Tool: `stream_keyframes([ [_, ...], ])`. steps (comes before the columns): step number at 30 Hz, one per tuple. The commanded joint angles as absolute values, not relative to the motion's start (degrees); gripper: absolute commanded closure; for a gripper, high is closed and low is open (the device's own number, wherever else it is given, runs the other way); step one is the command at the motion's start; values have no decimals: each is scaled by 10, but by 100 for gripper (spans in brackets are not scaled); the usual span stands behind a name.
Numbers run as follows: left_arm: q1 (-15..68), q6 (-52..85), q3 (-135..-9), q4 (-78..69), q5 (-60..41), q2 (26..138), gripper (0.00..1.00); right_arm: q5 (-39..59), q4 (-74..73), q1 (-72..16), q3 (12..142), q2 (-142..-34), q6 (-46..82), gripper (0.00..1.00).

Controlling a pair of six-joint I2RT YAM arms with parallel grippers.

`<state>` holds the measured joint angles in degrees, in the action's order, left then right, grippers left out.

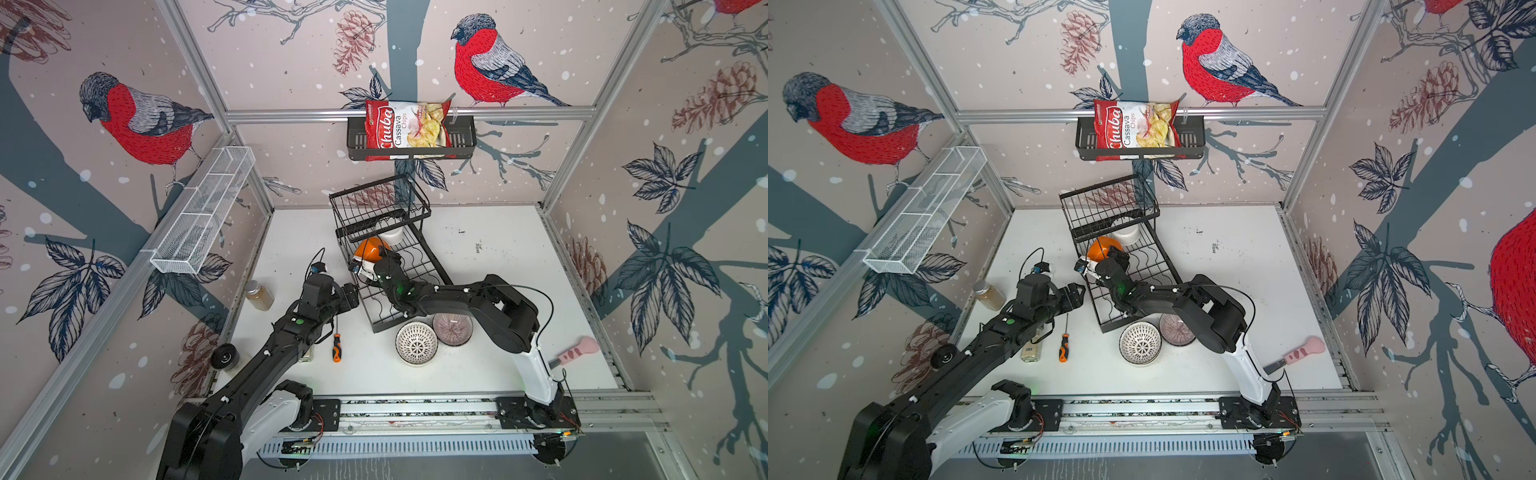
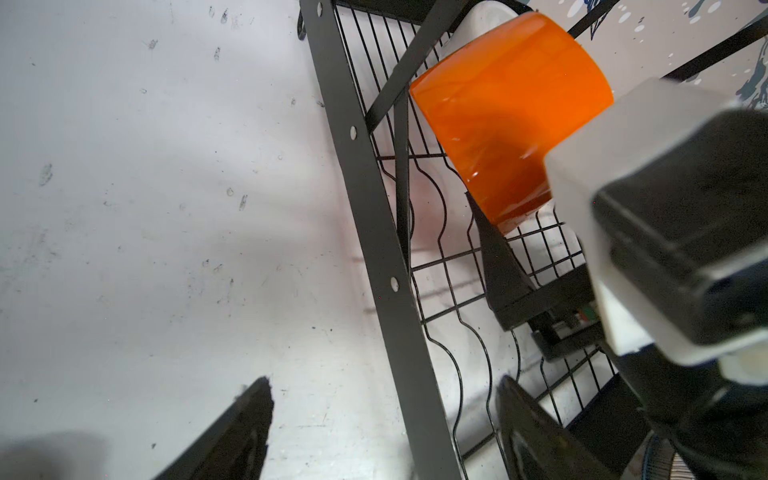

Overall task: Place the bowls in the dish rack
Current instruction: 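Lower the orange bowl with the right gripper into the lower tier beside the white bowl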

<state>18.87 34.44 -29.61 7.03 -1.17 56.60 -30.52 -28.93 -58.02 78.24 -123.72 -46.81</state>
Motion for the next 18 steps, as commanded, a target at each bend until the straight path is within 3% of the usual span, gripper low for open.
stream_keyframes([
  [1, 188, 339, -302, 70, -11, 569, 16, -309, -346, -576, 790, -1245, -494, 23],
  [8, 188, 339, -304, 71, -9, 577, 16, -318, -395, -572, 803, -1281, -546, 22],
  [18, 189, 331, -305, 74, -7, 578, 17, -289, -359, -561, 829, -1301, -521, 16],
])
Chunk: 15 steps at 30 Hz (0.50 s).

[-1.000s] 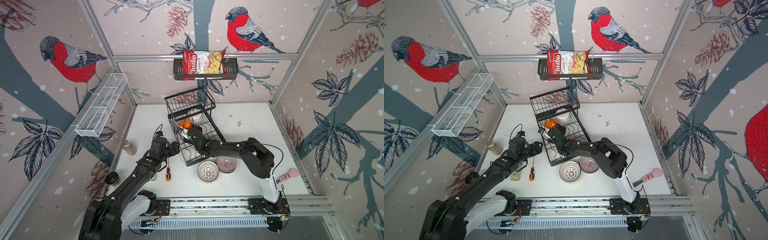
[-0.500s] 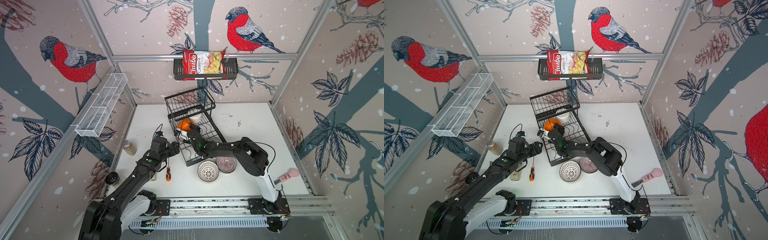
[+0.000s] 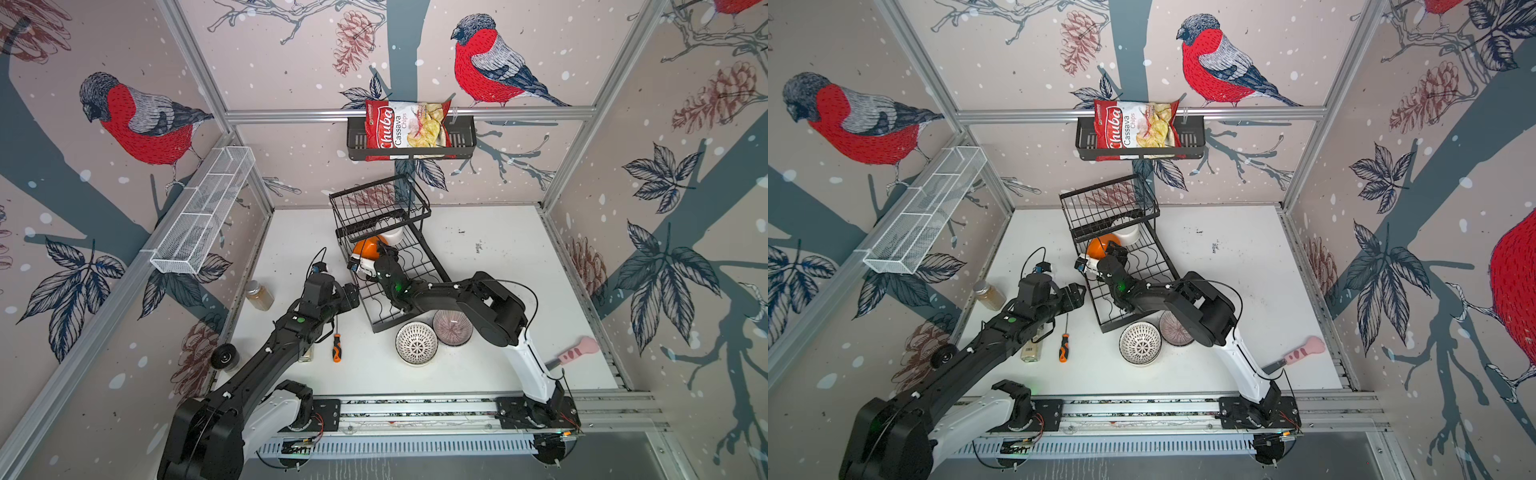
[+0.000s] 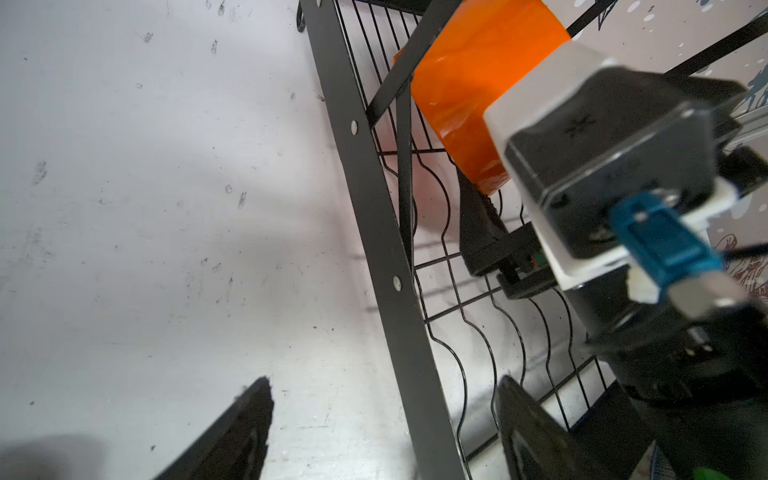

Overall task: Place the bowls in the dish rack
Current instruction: 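Lower the orange bowl with the right gripper into the lower tier beside the white bowl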

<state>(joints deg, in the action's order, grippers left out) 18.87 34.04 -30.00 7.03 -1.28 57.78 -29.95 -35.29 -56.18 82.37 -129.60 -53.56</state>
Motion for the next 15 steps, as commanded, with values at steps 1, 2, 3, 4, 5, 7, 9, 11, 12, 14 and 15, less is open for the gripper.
stream_keyframes([
  [1, 188, 331, -305, 73, -7, 578, 16, -286, -356, -561, 831, -1303, -520, 14],
  [2, 188, 331, -305, 73, -8, 578, 16, -284, -351, -560, 832, -1305, -519, 14],
  [3, 189, 331, -305, 72, -7, 578, 16, -283, -351, -560, 833, -1307, -517, 14],
  [4, 188, 330, -305, 72, -8, 578, 16, -281, -348, -560, 833, -1308, -517, 13],
  [5, 188, 329, -306, 72, -8, 579, 16, -280, -347, -560, 832, -1309, -517, 13],
  [7, 189, 328, -307, 73, -8, 579, 16, -278, -348, -559, 830, -1310, -518, 11],
  [9, 189, 326, -308, 74, -7, 579, 16, -278, -353, -560, 827, -1311, -519, 9],
  [11, 188, 325, -309, 74, -8, 579, 16, -278, -354, -559, 826, -1312, -521, 7],
  [12, 188, 325, -310, 74, -7, 579, 16, -278, -355, -560, 825, -1312, -521, 6],
  [14, 188, 323, -310, 74, -6, 579, 16, -276, -356, -560, 824, -1312, -524, 4],
  [15, 188, 324, -310, 73, -6, 579, 16, -277, -359, -560, 823, -1312, -526, 4],
])
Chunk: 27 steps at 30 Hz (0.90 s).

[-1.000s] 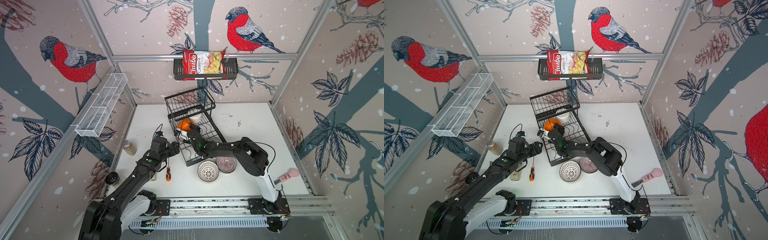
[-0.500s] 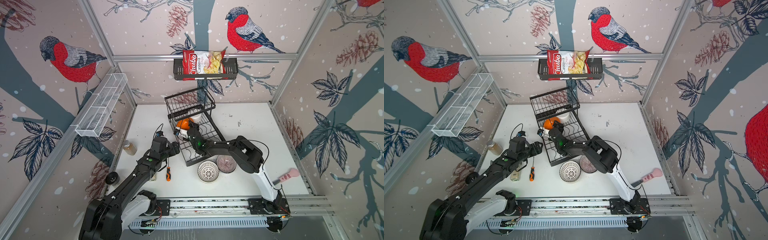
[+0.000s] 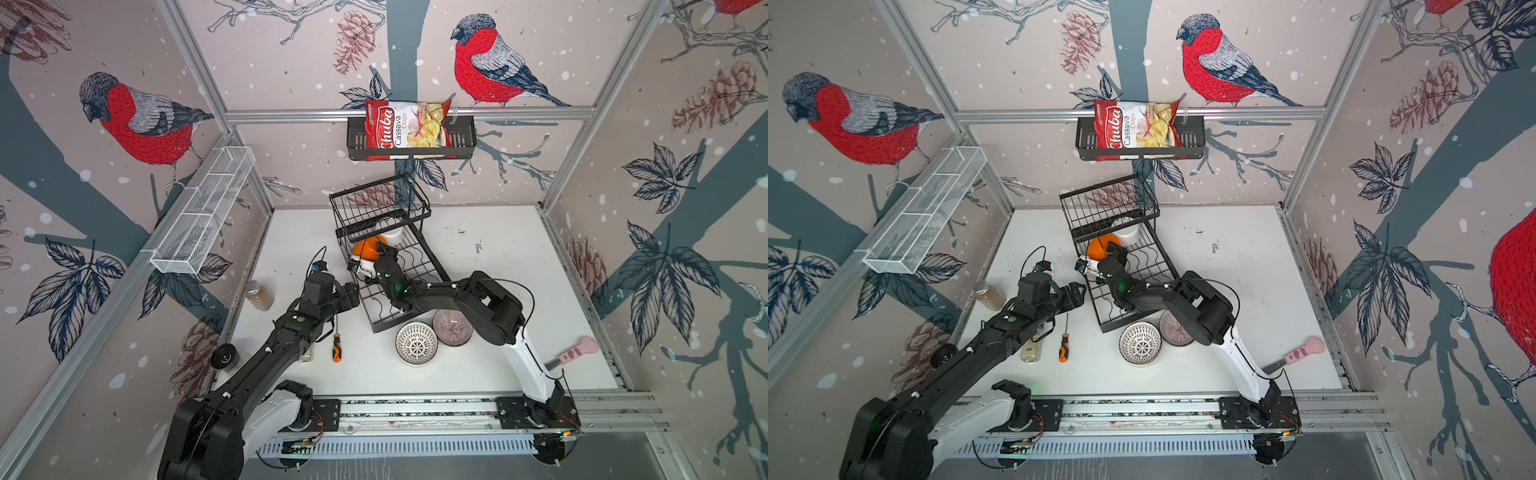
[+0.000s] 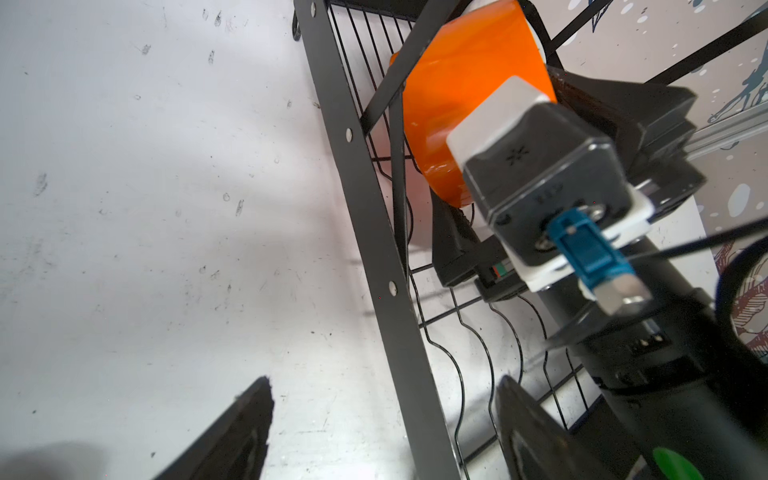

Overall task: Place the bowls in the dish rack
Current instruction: 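Lower the orange bowl with the right gripper into the lower tier beside the white bowl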

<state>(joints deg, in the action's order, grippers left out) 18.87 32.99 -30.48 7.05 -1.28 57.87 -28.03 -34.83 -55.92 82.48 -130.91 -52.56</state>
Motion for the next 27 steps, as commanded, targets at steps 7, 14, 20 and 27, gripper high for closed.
stream_keyframes([
  [7, 188, 320, -312, 72, -8, 581, 16, -278, -365, -564, 822, -1312, -532, 0],
  [14, 189, 318, -310, 72, -8, 578, 16, -278, -364, -567, 825, -1310, -525, 1],
  [20, 189, 316, -308, 76, -5, 570, 16, -274, -348, -563, 813, -1297, -504, 1],
  [27, 188, 316, -305, 75, -4, 565, 16, -206, -265, -546, 808, -1258, -427, 0],
])
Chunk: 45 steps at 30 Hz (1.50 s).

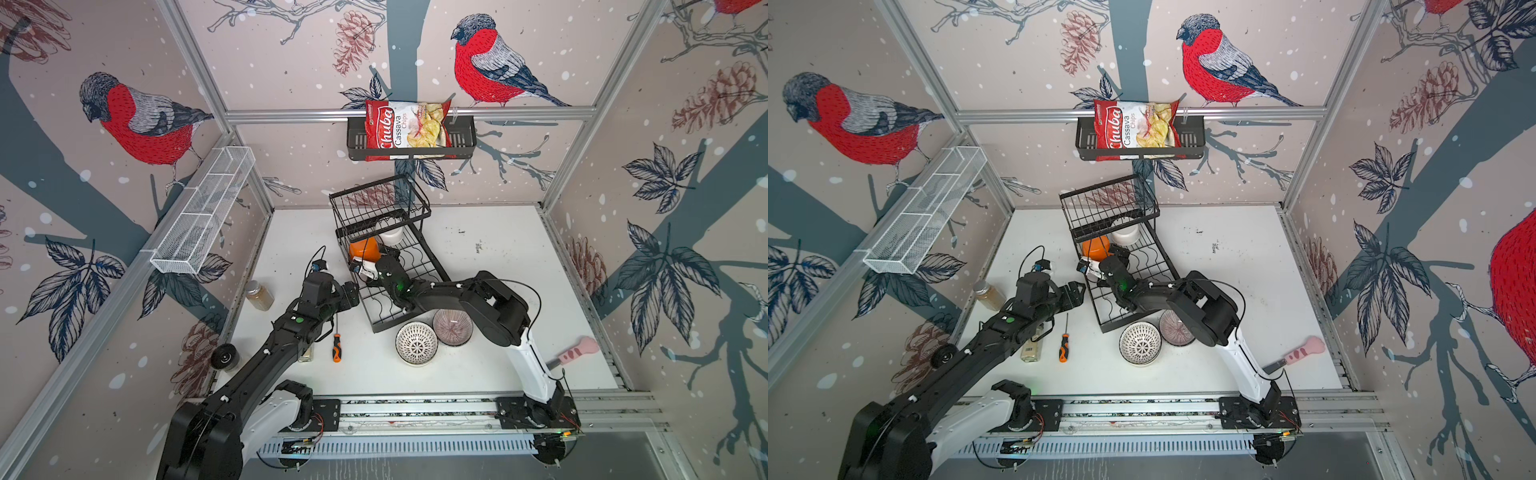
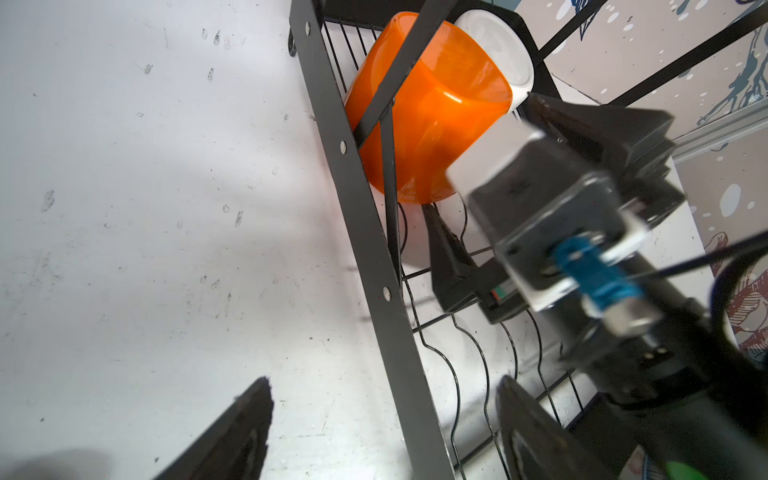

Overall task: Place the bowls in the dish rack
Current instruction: 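Lower the orange bowl with the right gripper into the lower tier beside the white bowl, then open the right gripper to release the orange bowl in the rack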

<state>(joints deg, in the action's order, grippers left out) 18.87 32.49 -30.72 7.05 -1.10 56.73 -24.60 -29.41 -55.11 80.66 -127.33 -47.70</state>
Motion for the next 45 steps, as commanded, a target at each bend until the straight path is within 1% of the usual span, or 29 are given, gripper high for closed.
stream_keyframes([
  [1, 189, 317, -305, 75, -4, 564, 16, -200, -259, -545, 808, -1255, -418, 1],
  [8, 188, 316, -301, 73, -5, 563, 16, -185, -234, -539, 807, -1252, -399, 1],
  [14, 188, 315, -300, 71, -4, 563, 16, -185, -249, -539, 801, -1252, -383, 0],
  [25, 188, 316, -297, 62, -9, 568, 16, -177, -254, -526, 865, -1294, -317, 0],
  [36, 189, 313, -299, 61, -10, 571, 16, -213, -300, -523, 900, -1337, -283, 1],
  [41, 188, 312, -299, 62, -9, 574, 16, -243, -324, -523, 907, -1345, -274, 1],
  [45, 189, 312, -300, 61, -10, 575, 16, -247, -328, -522, 909, -1340, -255, 1],
])
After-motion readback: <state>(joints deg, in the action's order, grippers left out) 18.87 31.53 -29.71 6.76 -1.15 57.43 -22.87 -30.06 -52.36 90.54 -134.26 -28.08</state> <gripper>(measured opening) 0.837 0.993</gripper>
